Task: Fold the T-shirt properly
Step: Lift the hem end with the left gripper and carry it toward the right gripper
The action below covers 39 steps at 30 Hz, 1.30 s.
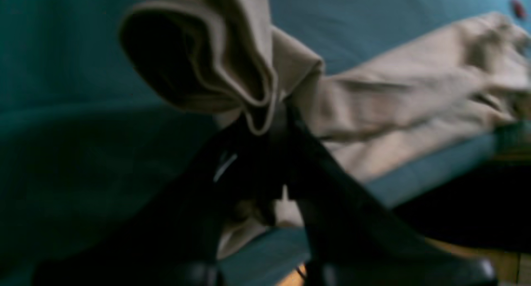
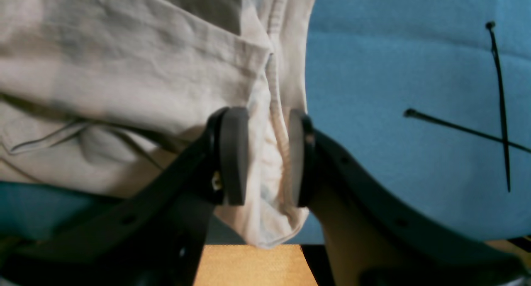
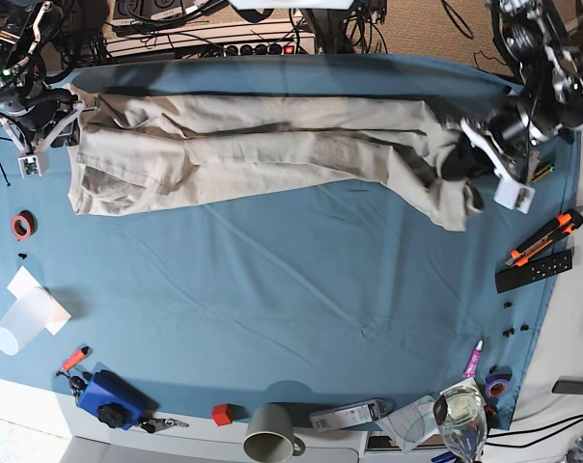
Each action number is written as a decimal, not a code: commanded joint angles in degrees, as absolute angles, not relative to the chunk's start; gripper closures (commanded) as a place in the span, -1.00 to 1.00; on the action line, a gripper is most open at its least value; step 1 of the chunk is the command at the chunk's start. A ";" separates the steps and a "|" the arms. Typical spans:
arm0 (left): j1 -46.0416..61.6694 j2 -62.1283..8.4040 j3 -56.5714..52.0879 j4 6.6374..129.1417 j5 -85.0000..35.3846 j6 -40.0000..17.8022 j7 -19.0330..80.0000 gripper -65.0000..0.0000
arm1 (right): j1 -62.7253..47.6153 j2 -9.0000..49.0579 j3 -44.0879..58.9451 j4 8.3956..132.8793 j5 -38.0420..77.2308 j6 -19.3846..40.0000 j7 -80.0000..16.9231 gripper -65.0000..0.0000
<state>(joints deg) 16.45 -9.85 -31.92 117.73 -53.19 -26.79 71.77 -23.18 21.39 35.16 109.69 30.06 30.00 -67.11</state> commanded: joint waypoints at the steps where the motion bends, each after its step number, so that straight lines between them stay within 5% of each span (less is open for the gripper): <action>1: 16.80 -10.07 -32.01 120.03 -55.96 -27.18 70.72 1.00 | -22.96 22.52 35.79 110.67 30.37 29.95 -65.80 0.46; 11: 19.20 -5.69 -23.81 129.29 -61.01 -31.38 69.78 1.00 | -22.83 22.50 35.79 110.67 30.37 29.95 -65.60 0.46; 28: 17.93 6.22 11.14 125.71 -28.40 -26.28 57.65 1.00 | -22.83 22.52 35.79 110.67 30.41 29.95 -65.60 0.46; 39: 13.98 9.00 20.51 118.21 -16.45 -19.84 52.25 1.00 | -22.83 22.52 35.79 110.67 30.41 29.95 -65.58 0.46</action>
